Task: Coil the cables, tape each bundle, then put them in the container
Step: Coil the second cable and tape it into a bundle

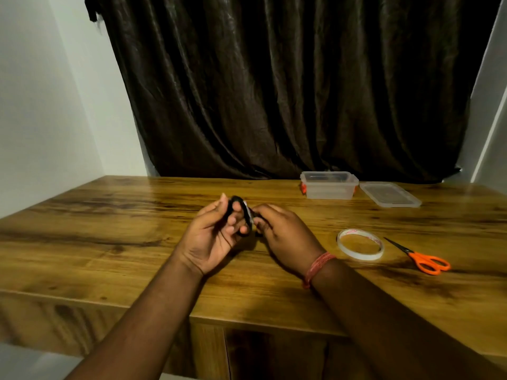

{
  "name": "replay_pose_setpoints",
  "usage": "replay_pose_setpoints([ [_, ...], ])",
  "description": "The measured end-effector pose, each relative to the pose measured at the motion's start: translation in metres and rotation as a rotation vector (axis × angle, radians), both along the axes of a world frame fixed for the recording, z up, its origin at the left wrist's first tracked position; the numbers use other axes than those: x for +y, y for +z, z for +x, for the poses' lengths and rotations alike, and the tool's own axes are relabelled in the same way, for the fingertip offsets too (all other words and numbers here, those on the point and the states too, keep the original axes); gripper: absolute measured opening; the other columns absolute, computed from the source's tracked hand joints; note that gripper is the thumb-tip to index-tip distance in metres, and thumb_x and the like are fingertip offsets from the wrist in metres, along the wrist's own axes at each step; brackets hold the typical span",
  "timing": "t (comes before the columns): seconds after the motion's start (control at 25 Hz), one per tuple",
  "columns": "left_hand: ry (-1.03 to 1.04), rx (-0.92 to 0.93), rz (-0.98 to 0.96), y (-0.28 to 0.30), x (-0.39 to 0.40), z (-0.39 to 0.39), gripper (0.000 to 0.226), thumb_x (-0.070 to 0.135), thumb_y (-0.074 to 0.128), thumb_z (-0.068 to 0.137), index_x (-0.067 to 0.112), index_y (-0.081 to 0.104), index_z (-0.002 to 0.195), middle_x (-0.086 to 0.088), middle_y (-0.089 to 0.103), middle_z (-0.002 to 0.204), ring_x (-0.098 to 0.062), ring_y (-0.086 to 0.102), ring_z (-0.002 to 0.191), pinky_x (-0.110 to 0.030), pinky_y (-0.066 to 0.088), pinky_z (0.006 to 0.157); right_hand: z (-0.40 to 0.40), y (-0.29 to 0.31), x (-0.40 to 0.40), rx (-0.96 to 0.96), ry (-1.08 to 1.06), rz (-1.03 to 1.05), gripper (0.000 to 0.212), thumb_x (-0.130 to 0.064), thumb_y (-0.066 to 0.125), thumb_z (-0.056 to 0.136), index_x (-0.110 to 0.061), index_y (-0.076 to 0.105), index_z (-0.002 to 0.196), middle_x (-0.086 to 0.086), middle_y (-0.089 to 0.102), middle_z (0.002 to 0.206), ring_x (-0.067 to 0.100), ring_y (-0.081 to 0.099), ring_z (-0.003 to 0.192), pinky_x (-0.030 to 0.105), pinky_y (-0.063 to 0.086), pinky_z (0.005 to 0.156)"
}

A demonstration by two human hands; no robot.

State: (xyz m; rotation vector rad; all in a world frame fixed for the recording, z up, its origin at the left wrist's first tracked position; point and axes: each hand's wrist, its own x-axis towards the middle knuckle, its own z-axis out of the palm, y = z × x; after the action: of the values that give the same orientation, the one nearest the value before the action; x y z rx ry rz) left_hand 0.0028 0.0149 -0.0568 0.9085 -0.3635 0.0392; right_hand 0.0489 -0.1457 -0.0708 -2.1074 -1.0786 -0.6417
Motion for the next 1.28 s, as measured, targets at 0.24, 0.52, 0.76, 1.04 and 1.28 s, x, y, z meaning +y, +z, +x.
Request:
replay_pose_setpoints([
  [0.24, 0.099, -0.098, -0.148, -0.002, 0.004, 0.011, 0.031, 0.008, 0.043, 0.094, -0.001, 0.07, 0.105, -0.012, 0.073, 0.09, -0.018, 0.072, 0.083, -0.032, 0.058, 0.085, -0.009, -0.004, 0.005, -0.082, -0.034, -0.228, 0.015, -0.027, 0.048, 0.099, -0.019, 0.055, 0.11, 0.003, 0.065, 0.102, 0.025, 0.061, 0.088, 0.037, 0.048, 0.069],
  [0.52, 0.548, -0.041, 0.298, -0.011, -0.007, 0.021, 0.023, 0.008, 0.042, 0.104, 0.007, 0.064, 0.111, -0.009, 0.074, 0.099, -0.016, 0.071, 0.093, -0.027, 0.056, 0.085, -0.009, -0.001, 0.003, -0.164, -0.036, -0.202, 0.014, -0.029, 0.05, 0.096, -0.024, 0.06, 0.105, -0.003, 0.066, 0.1, 0.02, 0.062, 0.091, 0.038, 0.051, 0.075],
  [0.76, 0.259, 0.031, 0.564, -0.022, -0.009, 0.016, 0.033, 0.018, 0.043, 0.105, 0.006, 0.07, 0.092, -0.018, 0.068, 0.085, -0.028, 0.064, 0.083, -0.044, 0.05, 0.086, -0.009, 0.008, -0.008, -0.152, -0.082, -0.101, 0.008, -0.024, 0.057, 0.095, -0.023, 0.061, 0.101, -0.007, 0.052, 0.101, 0.011, 0.053, 0.089, 0.028, 0.046, 0.07],
  [1.04, 0.08, 0.068, 0.439, -0.012, -0.011, 0.007, 0.03, 0.011, 0.035, 0.103, 0.002, 0.058, 0.086, -0.009, 0.056, 0.064, -0.015, 0.051, 0.054, -0.026, 0.054, 0.059, -0.002, 0.01, -0.011, -0.043, 0.043, 0.095, 0.01, -0.011, 0.066, 0.089, -0.019, 0.066, 0.094, -0.011, 0.058, 0.096, 0.007, 0.057, 0.091, 0.025, 0.048, 0.076],
  [1.28, 0.053, 0.049, 0.471, -0.016, -0.007, 0.008, 0.028, 0.021, 0.046, 0.098, 0.001, 0.064, 0.09, -0.011, 0.063, 0.073, -0.018, 0.064, 0.067, -0.027, 0.055, 0.066, 0.0, 0.012, -0.013, 0.16, 0.116, 0.178, 0.007, -0.011, 0.067, 0.089, -0.018, 0.065, 0.09, -0.01, 0.061, 0.089, 0.004, 0.057, 0.087, 0.014, 0.043, 0.073],
])
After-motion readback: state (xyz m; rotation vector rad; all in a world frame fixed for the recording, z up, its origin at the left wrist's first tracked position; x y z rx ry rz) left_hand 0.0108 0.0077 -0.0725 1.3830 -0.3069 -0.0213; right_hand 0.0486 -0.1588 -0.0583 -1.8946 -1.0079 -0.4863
